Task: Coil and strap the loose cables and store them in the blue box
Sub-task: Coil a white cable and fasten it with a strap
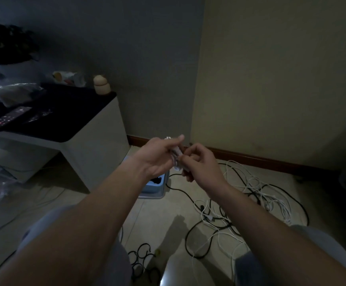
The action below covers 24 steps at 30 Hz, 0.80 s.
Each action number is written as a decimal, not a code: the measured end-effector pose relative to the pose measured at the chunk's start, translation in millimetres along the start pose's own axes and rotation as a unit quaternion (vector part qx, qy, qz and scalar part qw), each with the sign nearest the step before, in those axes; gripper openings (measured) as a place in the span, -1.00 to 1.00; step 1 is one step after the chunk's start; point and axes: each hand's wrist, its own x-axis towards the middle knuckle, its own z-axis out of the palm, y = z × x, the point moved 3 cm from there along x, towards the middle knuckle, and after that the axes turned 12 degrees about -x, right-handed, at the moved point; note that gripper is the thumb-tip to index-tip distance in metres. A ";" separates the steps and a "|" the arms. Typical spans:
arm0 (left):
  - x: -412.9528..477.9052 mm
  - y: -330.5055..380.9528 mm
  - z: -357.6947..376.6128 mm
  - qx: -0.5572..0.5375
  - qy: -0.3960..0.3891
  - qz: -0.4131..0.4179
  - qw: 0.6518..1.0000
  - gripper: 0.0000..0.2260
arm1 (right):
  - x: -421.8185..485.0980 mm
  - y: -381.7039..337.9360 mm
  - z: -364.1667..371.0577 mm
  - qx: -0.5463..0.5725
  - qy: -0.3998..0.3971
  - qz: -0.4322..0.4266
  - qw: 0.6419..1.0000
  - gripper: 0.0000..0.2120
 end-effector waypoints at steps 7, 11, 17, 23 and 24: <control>4.0 -4.9 -3.8 0.007 0.034 0.029 0.999 -0.77 | 4.1 9.2 2.4 0.043 -0.010 0.044 0.998 -0.89; 8.8 -1.6 -10.0 -0.035 0.086 0.052 0.994 -0.72 | 8.7 12.7 6.4 0.049 -0.044 0.057 0.996 -0.94; 15.0 -6.4 -16.7 0.030 0.151 0.098 0.983 -0.73 | 15.0 18.8 7.1 -0.191 -0.056 0.024 0.980 -0.86; 17.8 -29.3 -48.5 0.292 0.148 0.086 0.941 -0.72 | 19.4 48.9 26.3 -0.356 -0.120 0.033 0.926 -0.79; 18.7 -32.0 -55.5 0.323 0.150 0.077 0.931 -0.75 | 19.4 53.5 31.9 -0.368 -0.127 0.043 0.920 -0.82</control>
